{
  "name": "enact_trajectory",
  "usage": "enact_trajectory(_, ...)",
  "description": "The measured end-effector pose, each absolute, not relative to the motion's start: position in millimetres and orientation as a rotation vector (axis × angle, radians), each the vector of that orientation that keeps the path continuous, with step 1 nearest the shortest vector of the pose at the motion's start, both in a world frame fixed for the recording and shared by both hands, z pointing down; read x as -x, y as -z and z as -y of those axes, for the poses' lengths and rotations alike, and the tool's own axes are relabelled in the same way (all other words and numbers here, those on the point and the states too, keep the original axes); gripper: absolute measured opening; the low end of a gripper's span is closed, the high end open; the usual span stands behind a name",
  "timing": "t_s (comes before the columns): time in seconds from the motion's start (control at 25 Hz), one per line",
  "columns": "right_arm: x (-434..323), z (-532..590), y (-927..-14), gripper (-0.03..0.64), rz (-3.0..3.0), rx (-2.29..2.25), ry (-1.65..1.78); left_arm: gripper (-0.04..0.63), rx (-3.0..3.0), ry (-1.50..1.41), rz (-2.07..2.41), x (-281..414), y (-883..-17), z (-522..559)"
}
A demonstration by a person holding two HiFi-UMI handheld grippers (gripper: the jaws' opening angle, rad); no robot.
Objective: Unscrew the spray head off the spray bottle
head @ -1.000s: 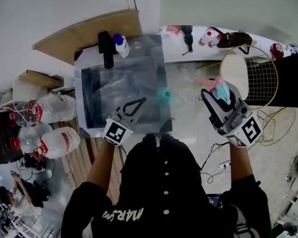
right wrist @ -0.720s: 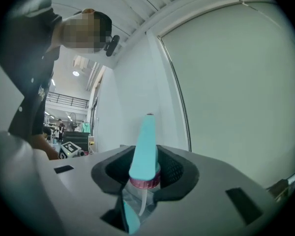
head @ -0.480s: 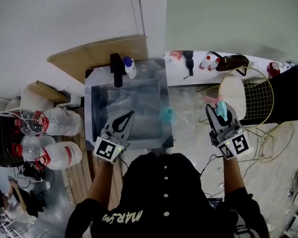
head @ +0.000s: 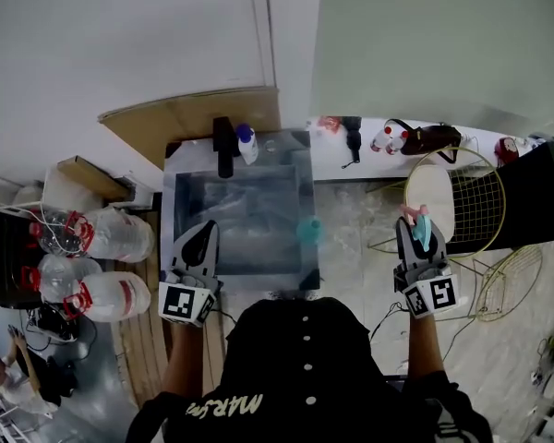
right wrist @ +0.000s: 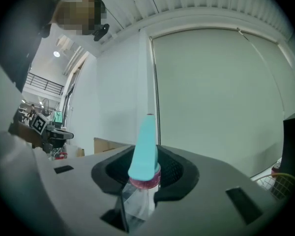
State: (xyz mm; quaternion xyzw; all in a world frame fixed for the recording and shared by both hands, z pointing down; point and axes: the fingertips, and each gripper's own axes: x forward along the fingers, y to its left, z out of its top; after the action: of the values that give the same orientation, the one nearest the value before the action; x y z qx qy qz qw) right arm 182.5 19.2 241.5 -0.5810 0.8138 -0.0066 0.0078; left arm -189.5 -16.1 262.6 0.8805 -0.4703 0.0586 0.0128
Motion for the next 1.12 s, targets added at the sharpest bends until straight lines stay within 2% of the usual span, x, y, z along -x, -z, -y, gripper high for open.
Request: enact_trajectory(1.12, -167, -2, -225, 0.133, -2.518, 1.803, 0.038, 0.025, -2.777, -0.274, 1.511, 185, -268, 16)
